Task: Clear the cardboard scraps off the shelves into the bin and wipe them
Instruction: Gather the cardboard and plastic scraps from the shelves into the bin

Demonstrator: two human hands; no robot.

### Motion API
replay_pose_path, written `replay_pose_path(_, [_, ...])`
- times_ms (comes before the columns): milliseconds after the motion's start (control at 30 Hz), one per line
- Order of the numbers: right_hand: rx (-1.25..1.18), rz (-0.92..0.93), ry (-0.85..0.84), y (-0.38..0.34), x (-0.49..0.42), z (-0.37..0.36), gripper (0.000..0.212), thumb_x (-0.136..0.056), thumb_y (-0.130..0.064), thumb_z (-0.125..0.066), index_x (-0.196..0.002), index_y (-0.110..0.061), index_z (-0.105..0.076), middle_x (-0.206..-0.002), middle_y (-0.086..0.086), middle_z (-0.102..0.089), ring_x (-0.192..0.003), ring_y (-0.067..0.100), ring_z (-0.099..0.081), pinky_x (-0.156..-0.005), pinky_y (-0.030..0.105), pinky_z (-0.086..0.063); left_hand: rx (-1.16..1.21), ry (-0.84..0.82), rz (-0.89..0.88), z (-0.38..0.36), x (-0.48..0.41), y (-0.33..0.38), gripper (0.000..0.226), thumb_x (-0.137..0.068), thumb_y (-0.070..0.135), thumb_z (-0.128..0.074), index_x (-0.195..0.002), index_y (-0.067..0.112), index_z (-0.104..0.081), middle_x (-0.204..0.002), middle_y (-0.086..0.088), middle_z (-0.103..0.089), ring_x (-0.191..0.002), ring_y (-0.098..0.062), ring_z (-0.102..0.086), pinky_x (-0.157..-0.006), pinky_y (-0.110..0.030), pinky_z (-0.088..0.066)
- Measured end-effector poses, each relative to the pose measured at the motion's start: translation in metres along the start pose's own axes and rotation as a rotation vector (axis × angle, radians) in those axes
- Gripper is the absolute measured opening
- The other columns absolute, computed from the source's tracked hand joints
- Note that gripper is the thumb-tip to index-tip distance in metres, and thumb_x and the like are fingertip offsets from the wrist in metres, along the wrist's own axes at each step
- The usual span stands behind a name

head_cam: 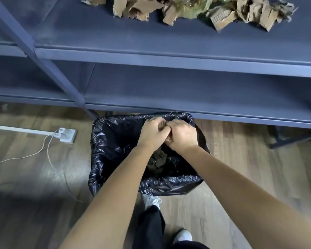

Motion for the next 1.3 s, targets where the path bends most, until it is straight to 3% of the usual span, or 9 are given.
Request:
replay_pose_path(67, [-0.019,-0.012,-0.020,0.001,0.006,-0.010,0.031,-0.042,-0.011,-0.086,-0.067,-0.009,-0.068,-0.062,0.004,-0.065,-0.057,0.024,-0.065,-0.044,0.021,-0.046,-0.024,-0.013,0.009,-0.005,0.000,-0.013,0.019,-0.078,0.012,-0.052,-0.087,-0.001,-0.062,-0.087,-0.007,-0.056,-0.095,-0.032,-0.053,-0.082,-0.038,-0.045])
replay_pose_path(200, [-0.073,-0.079,-0.123,0.000,0.014,-0.026,0.029,-0.077,-0.010,-0.062,-0.106,-0.007,-0.063,-0.101,0.011,-0.063,-0.099,0.030,-0.058,-0.071,0.033,-0.046,-0.065,-0.028,0.042,-0.012,0.001,-0.035,0.018,-0.081,0.008,-0.052,-0.094,0.001,-0.063,-0.103,-0.010,-0.057,-0.107,-0.029,-0.047,-0.090,-0.033,-0.040])
replay_pose_path(300, [-0.060,-0.095,-0.262,-0.002,0.014,-0.036,0.039,-0.082,-0.016,-0.057,-0.121,-0.013,-0.053,-0.116,0.005,-0.056,-0.111,0.024,-0.049,-0.083,0.032,-0.043,-0.096,-0.057,0.079,-0.014,0.003,-0.048,0.027,-0.085,0.011,-0.050,-0.110,0.005,-0.060,-0.119,-0.009,-0.055,-0.117,-0.024,-0.038,-0.094,-0.026,-0.032])
replay_pose_path(400, [-0.050,-0.126,-0.384,-0.001,0.014,-0.046,0.056,-0.081,-0.022,-0.062,-0.132,-0.014,-0.041,-0.128,0.006,-0.049,-0.119,0.026,-0.043,-0.097,0.033,-0.036,-0.083,-0.103,0.109,-0.016,0.002,-0.060,0.044,-0.085,0.010,-0.049,-0.129,0.013,-0.050,-0.131,-0.007,-0.052,-0.125,-0.024,-0.039,-0.106,-0.035,-0.035])
replay_pose_path(633, [-0.080,-0.174,-0.466,0.001,0.016,-0.052,0.066,-0.079,-0.031,-0.062,-0.138,-0.015,-0.036,-0.141,0.004,-0.040,-0.127,0.025,-0.038,-0.106,0.034,-0.029,-0.116,-0.154,0.111,-0.022,0.002,-0.068,0.041,-0.090,0.012,-0.047,-0.130,0.013,-0.049,-0.132,-0.005,-0.053,-0.127,-0.022,-0.044,-0.105,-0.041,-0.039])
replay_pose_path(833, [-0.033,-0.159,-0.504,0.008,0.008,-0.037,0.064,-0.080,-0.016,-0.058,-0.139,-0.018,-0.034,-0.142,0.002,-0.037,-0.129,0.024,-0.034,-0.108,0.032,-0.027,-0.127,-0.135,0.072,-0.017,-0.008,-0.060,0.033,-0.092,0.009,-0.045,-0.123,0.010,-0.056,-0.123,-0.008,-0.058,-0.120,-0.023,-0.050,-0.101,-0.038,-0.042])
replay_pose_path(1000, [-0.060,-0.161,-0.423,0.013,0.006,-0.006,0.061,-0.080,-0.015,-0.055,-0.138,-0.018,-0.036,-0.141,0.002,-0.039,-0.128,0.025,-0.036,-0.108,0.033,-0.028,-0.200,-0.114,-0.011,-0.008,-0.004,-0.032,0.034,-0.093,0.014,-0.046,-0.127,0.011,-0.052,-0.133,-0.003,-0.052,-0.127,-0.018,-0.042,-0.106,-0.028,-0.035])
replay_pose_path(1133, [-0.098,-0.174,-0.234,0.017,0.007,0.037,0.051,-0.084,-0.023,-0.051,-0.134,-0.018,-0.043,-0.135,0.002,-0.046,-0.124,0.025,-0.041,-0.105,0.031,-0.032,-0.189,-0.059,-0.100,0.001,0.003,0.009,0.037,-0.093,0.019,-0.048,-0.130,0.013,-0.049,-0.139,0.001,-0.045,-0.133,-0.017,-0.036,-0.108,-0.026,-0.028])
replay_pose_path(1300, [-0.101,-0.174,-0.063,0.025,-0.007,0.096,0.050,-0.087,-0.023,-0.052,-0.135,-0.012,-0.042,-0.135,0.005,-0.046,-0.125,0.026,-0.042,-0.104,0.031,-0.033,-0.137,0.020,-0.253,0.014,-0.004,0.072,0.045,-0.092,0.022,-0.051,-0.136,0.019,-0.041,-0.149,0.005,-0.031,-0.138,-0.012,-0.029,-0.112,-0.030,-0.028])
Point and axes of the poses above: each hand's wrist, its own x-axis away from the middle knuckle, its own z-axis out of the back of the hand, y = z × x, the point moved 2 cm from there along -x, towards the middle knuckle
